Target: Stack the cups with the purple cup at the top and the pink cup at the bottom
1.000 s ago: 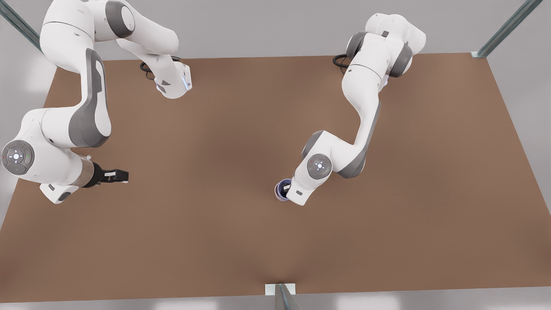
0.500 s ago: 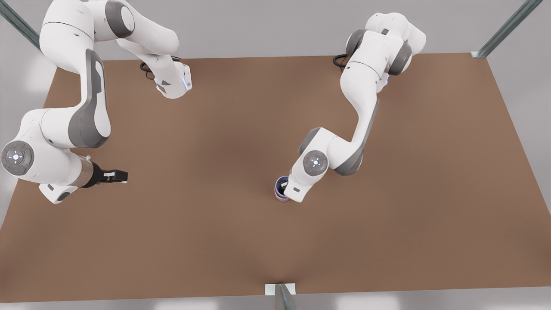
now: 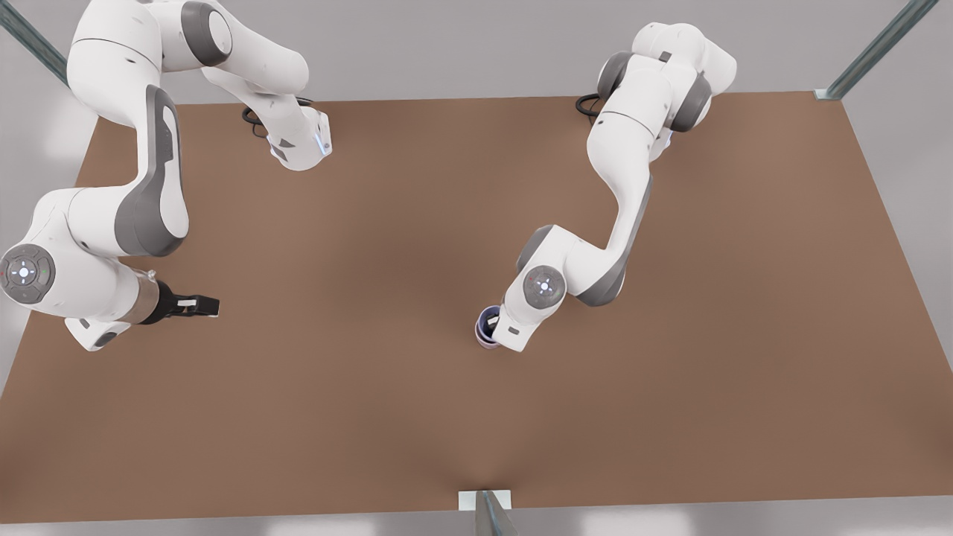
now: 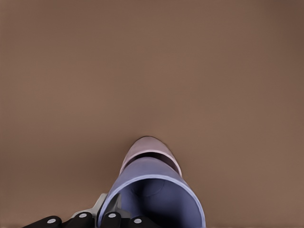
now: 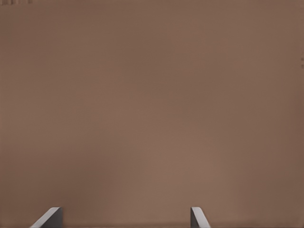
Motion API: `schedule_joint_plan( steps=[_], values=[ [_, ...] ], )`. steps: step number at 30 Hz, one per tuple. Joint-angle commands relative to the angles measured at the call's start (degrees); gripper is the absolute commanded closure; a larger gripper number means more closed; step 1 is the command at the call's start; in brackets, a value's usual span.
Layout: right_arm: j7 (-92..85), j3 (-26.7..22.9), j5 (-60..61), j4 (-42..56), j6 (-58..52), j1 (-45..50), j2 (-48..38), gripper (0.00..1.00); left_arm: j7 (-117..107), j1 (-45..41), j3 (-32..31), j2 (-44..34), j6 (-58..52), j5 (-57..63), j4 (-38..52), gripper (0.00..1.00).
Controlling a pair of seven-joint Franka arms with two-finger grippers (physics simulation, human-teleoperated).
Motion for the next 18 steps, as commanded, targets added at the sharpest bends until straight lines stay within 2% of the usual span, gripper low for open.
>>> schedule_joint_plan(
  steps=[1, 3, 7, 10, 12, 14, 18],
  values=[
    [3.07, 0.02, 0.07, 0.02, -0.05, 0.00, -0.06, 0.00, -0.57, 0.00, 0.00, 0.01, 0.29, -0.09, -0.02, 0.76],
    [2.98, 0.02, 0.07, 0.02, -0.05, 0.00, -0.06, 0.00, -0.57, 0.00, 0.00, 0.10, 0.91, -0.18, -0.54, 0.75],
    [2.98, 0.02, -0.02, 0.02, -0.05, 0.00, -0.06, 0.00, -0.57, 0.00, 0.00, 0.01, 1.17, -0.09, -0.81, 0.50],
    [2.89, 0.02, -0.02, 0.02, -0.05, -0.09, -0.06, 0.00, -0.66, 0.17, 0.00, -0.08, 1.08, -0.18, -0.81, 0.45],
    [2.89, 0.02, -0.02, 0.02, -0.14, -0.09, -0.06, 0.00, -0.48, 0.35, -0.09, -0.16, 1.08, -0.18, -0.81, 0.31],
    [2.89, 0.02, -0.02, -0.07, -0.14, -0.09, -0.06, 0.00, -0.48, 0.44, -0.09, -0.34, 0.73, -0.18, -0.81, 0.00],
    [2.98, 0.02, -0.02, -0.07, -0.14, 0.00, -0.06, 0.00, -0.31, 0.97, -0.09, -0.69, 0.29, -0.26, -0.72, 0.00]
  ],
)
